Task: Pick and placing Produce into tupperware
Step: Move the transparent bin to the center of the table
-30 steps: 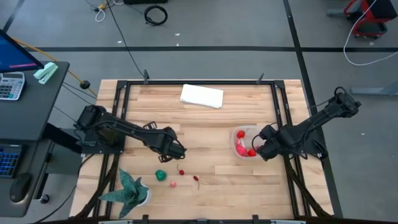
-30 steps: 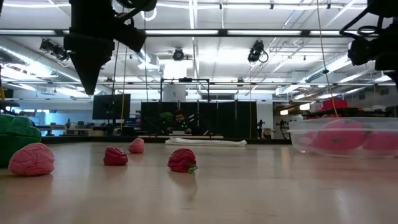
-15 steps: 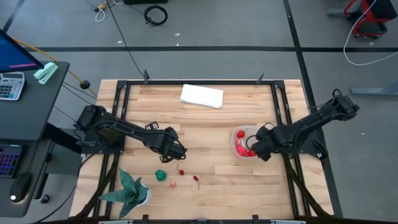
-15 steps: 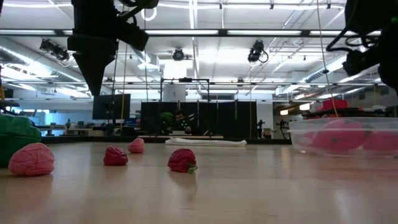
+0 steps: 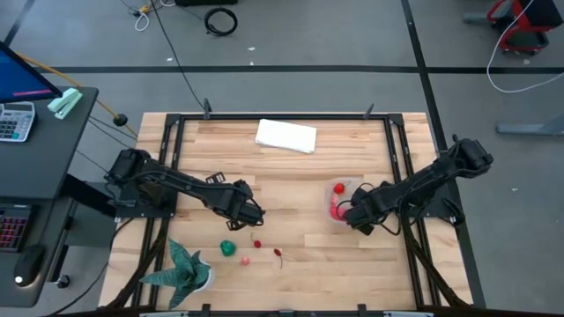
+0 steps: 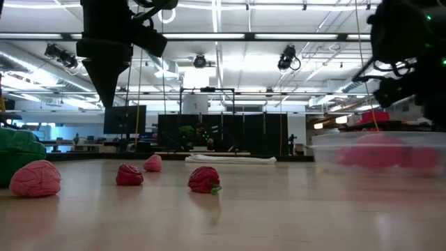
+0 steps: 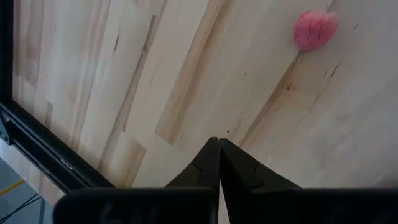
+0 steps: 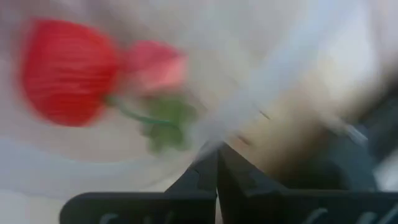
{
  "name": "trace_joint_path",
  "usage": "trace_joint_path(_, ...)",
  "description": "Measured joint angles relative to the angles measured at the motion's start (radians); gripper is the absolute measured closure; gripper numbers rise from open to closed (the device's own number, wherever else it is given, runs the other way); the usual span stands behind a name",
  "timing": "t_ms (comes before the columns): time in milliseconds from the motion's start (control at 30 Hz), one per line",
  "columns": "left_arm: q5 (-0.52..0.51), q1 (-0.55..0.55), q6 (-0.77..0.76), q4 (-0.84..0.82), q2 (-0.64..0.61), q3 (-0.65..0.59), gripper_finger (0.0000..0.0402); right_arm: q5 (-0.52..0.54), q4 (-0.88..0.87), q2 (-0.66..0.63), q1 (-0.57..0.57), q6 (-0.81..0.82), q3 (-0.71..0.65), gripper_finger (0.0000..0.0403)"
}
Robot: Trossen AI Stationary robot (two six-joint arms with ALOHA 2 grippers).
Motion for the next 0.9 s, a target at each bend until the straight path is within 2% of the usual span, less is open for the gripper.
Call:
trace_joint_path(133,0.000,0.000,0.000,0.000,0.000,0.000,0.0397,0.023,0.046,0.010,-0.021,-0.013,0.001,0.0402)
trace_joint_path(333,-0.001,0.001,0.001,-0.001,0.000,0.000,0.0384,0.080,0.094,0.009,-0.073,-0.054,0.000,0.0402)
trace_joint_path(567,-0.003,0.001,0.002,-0.001,0.000,0.000,0.0396,0.143,0.358,0.009,-0.177,-0.236,0.000,0.0402)
trace_joint_path(733,-0.003,0.021,0.053,0.001,0.000,0.000,0.0366,0.159,0.519,0.009,-0.245,-0.377,0.000,0.0402)
trace_joint_path(900,0.028,0.057,0.104,0.052,0.000,0.000,0.0322,0.169,0.518,0.008,-0.276,-0.428,0.039,0.0398)
